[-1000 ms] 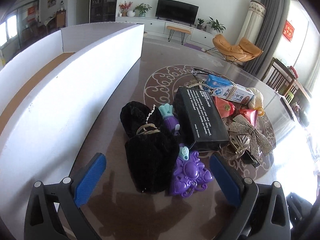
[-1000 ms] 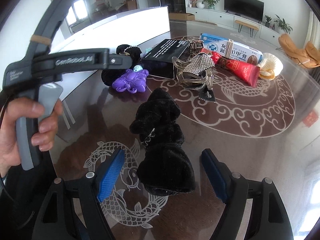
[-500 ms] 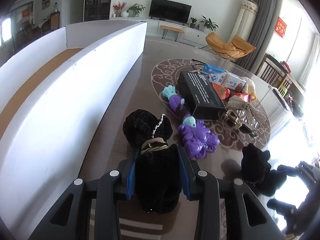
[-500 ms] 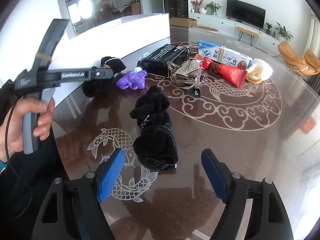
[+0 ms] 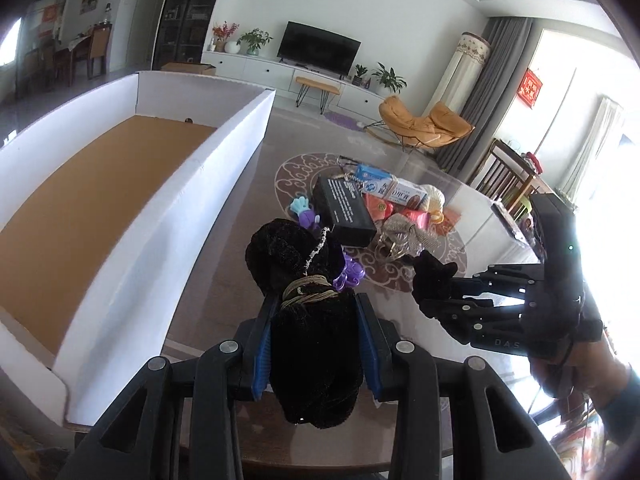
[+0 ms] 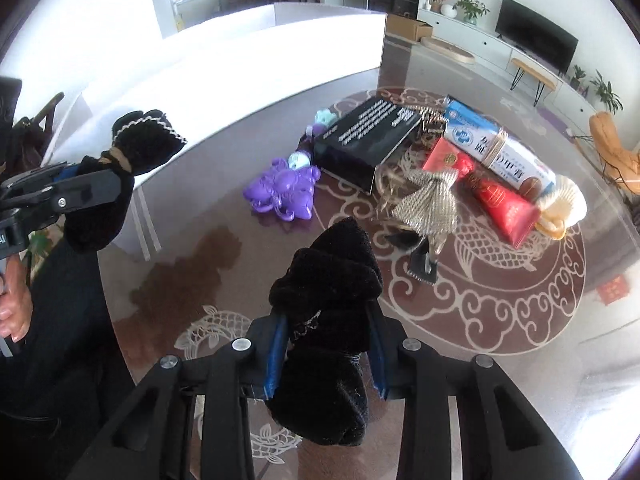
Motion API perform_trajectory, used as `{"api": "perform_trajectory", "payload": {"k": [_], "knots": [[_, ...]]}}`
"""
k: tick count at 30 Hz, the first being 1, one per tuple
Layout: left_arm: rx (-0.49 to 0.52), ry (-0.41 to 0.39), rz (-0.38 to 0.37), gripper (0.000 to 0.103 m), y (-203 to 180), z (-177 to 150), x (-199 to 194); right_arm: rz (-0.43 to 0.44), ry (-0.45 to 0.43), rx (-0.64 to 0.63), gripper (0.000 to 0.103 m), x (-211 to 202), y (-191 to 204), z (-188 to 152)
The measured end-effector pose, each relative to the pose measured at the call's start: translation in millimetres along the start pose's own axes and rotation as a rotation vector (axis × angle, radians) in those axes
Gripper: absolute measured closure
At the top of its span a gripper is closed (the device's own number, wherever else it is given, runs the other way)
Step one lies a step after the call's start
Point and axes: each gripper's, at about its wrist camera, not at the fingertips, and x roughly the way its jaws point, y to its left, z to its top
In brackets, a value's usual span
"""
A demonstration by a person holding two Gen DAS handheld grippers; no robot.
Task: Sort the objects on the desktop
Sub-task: 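Carry the pouch with the left tool into the white box while the right tool drops the cloth there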
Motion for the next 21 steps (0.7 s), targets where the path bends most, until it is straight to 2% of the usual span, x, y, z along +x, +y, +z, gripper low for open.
{"api": "perform_trajectory", "payload": {"k": [3, 6, 11, 15, 20, 21], "knots": [[-0.03, -0.07, 0.015, 0.066, 20, 27, -32, 0.039, -0.091, 0.037, 0.068, -29, 7, 36], [-0.047, -0.117, 0.115, 0.066, 55, 53, -51, 0.097, -0.188, 0.047, 0.068, -50, 27, 86], [-0.098, -0.063, 0.263, 0.066, 123, 78, -45, 0.192, -0.276, -0.013, 0.067, -44, 90, 172], [-0.121, 0.003, 0.322, 0.066, 156, 81, -24, 0.25, -0.233, -0.06, 0.067, -2, 148, 212], [-0.112, 0.044, 0.369, 0.066, 172, 75, -7, 0.199, -0.116, -0.104, 0.065, 60, 189, 225], [-0.102, 0.047, 0.386, 0.066, 172, 73, -5, 0.188, -0.099, -0.098, 0.059, 69, 191, 224]]}}
